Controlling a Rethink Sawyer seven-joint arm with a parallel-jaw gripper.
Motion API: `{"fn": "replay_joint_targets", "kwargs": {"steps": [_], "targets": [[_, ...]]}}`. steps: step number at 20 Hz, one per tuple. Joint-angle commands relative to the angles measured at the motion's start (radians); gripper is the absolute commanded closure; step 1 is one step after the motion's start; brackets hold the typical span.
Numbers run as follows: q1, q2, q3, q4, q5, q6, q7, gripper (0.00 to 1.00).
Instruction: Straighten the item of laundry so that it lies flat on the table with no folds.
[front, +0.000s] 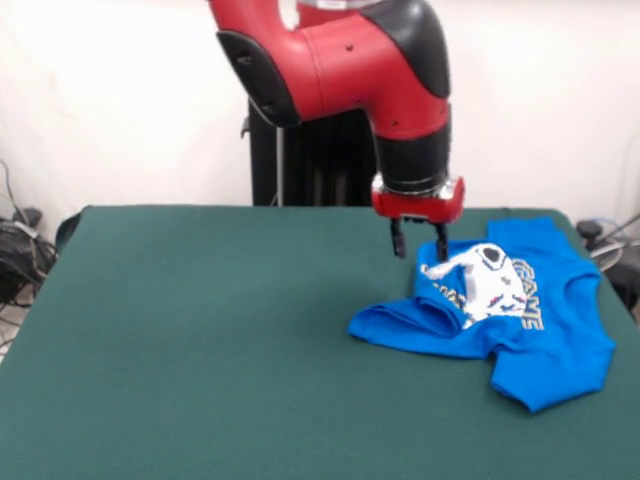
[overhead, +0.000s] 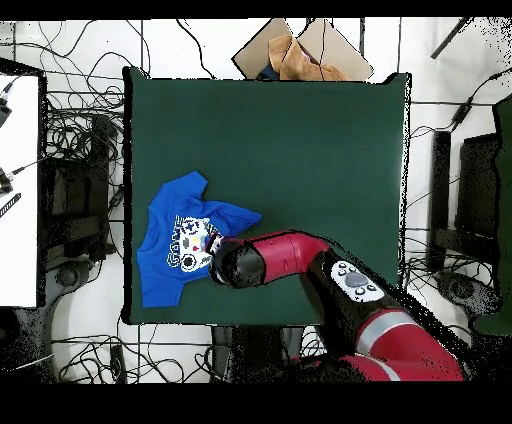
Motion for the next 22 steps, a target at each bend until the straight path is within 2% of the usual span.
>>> {"fn": "replay_joint_targets", "kwargs": {"steps": [1,5,8,10,12,16,19,22], "targets": [[0.053,0.178,-0.067,-0.096,-0.059,-0.124,0.046,0.0],[0.094,0.254,-0.098,-0.174,-0.063,-0.194,0.059,0.0],[0.168,0.29,-0.184,-0.245,-0.056,-0.222,0.092,0.0],[0.272,0.32,-0.315,-0.312,-0.043,-0.233,0.141,0.0],[0.341,0.369,-0.409,-0.372,-0.014,-0.236,0.174,0.0],[0.484,0.419,-0.586,-0.453,0.058,-0.155,0.252,0.0],[0.529,0.421,-0.66,-0.448,0.132,-0.128,0.276,0.0],[0.511,0.407,-0.659,-0.43,0.189,-0.104,0.24,0.0]]}}
